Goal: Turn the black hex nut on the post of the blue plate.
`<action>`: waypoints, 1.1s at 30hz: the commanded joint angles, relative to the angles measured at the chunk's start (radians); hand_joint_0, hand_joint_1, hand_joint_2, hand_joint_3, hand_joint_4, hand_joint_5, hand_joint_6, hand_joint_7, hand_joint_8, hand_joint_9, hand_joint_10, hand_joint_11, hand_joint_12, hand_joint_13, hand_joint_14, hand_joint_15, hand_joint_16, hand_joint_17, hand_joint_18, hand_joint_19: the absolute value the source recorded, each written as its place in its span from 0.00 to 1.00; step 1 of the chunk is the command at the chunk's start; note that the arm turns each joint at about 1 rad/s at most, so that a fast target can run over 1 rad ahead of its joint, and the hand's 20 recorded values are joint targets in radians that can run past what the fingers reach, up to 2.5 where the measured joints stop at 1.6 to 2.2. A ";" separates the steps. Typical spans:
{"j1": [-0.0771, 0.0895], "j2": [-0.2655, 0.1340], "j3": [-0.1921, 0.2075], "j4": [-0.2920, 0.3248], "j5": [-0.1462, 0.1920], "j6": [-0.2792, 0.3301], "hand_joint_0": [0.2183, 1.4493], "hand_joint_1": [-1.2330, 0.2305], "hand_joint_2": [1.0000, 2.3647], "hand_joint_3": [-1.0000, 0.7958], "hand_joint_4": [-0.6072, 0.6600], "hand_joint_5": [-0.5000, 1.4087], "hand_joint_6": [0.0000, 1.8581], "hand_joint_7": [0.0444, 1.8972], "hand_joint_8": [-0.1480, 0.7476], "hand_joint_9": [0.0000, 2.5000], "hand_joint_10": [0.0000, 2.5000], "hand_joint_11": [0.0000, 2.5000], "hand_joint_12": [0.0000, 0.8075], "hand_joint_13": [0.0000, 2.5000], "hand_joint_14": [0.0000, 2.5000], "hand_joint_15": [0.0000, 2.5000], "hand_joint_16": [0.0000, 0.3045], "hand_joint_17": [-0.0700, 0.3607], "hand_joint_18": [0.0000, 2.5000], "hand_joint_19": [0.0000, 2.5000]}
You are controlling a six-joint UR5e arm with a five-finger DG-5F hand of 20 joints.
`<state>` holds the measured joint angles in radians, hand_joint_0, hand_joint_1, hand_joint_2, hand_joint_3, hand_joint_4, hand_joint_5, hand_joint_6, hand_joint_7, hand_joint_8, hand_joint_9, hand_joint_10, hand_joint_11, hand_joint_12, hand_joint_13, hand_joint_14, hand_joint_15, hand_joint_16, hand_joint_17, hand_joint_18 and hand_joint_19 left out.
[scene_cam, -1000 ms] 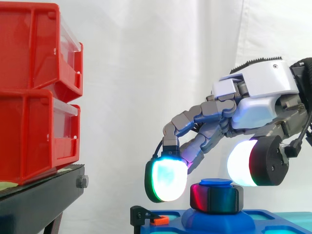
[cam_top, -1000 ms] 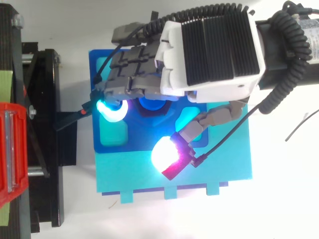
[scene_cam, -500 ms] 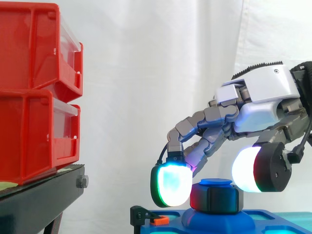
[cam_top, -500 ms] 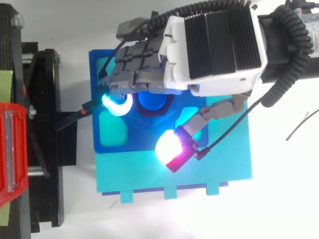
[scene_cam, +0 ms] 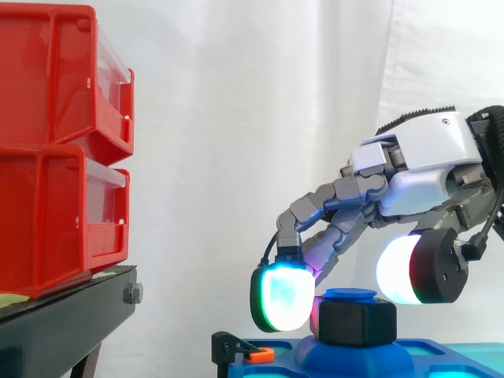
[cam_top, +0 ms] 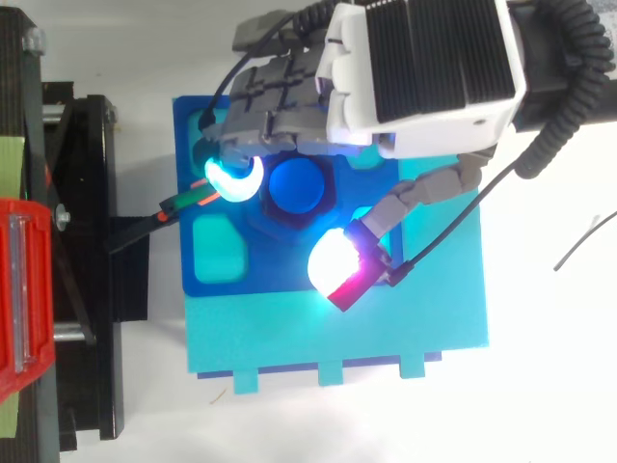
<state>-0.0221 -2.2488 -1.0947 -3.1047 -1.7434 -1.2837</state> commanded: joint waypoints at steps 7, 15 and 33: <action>-0.013 0.000 -0.001 0.000 -0.013 -0.005 0.16 0.50 0.00 0.28 0.76 0.17 0.27 0.52 0.59 0.24 0.00 0.03 0.56 0.22 0.00 0.04 0.20 0.47 0.17 0.07; -0.021 0.000 -0.001 0.000 -0.024 -0.006 0.15 0.48 0.00 0.28 0.75 0.17 0.27 0.50 0.59 0.24 0.00 0.03 0.57 0.22 0.00 0.03 0.20 0.48 0.17 0.08; -0.015 0.002 -0.001 0.028 -0.025 -0.005 0.14 0.37 0.00 0.28 0.73 0.16 0.27 0.47 0.58 0.24 0.00 0.03 0.58 0.22 0.00 0.03 0.20 0.49 0.17 0.08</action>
<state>-0.0379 -2.2482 -1.0944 -3.0809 -1.7685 -1.2886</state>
